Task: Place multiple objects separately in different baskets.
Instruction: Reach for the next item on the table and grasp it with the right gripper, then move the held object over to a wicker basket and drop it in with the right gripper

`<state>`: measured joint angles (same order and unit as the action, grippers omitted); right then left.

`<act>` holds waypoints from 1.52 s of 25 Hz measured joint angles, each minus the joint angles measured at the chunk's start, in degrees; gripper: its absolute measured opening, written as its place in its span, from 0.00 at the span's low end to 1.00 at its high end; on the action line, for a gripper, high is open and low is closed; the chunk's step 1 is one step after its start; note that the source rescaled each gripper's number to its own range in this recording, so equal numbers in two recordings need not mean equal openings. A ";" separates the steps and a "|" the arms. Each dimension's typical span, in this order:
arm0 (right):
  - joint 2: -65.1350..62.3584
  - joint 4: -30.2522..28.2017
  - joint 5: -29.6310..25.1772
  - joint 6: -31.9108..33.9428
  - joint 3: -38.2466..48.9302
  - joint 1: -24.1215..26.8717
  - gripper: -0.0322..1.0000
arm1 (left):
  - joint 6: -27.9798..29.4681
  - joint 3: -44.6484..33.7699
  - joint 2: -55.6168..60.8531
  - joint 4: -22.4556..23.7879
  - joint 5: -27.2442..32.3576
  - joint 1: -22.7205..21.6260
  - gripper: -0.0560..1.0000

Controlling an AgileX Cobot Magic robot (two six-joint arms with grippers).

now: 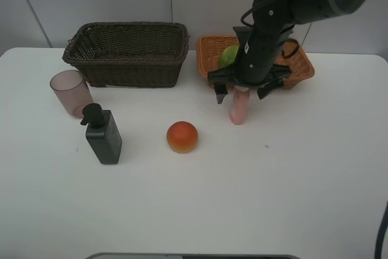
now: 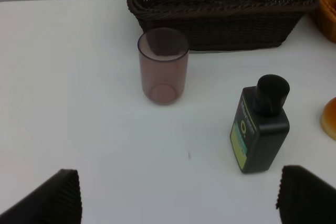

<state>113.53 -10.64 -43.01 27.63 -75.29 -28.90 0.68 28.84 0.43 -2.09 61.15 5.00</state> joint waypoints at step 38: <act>1.09 -2.61 1.53 0.04 0.00 1.45 0.03 | 0.00 0.00 0.00 0.00 0.00 0.00 0.97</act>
<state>114.62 -13.25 -41.49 27.67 -75.29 -27.46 0.68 28.84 0.43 -2.09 61.15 5.00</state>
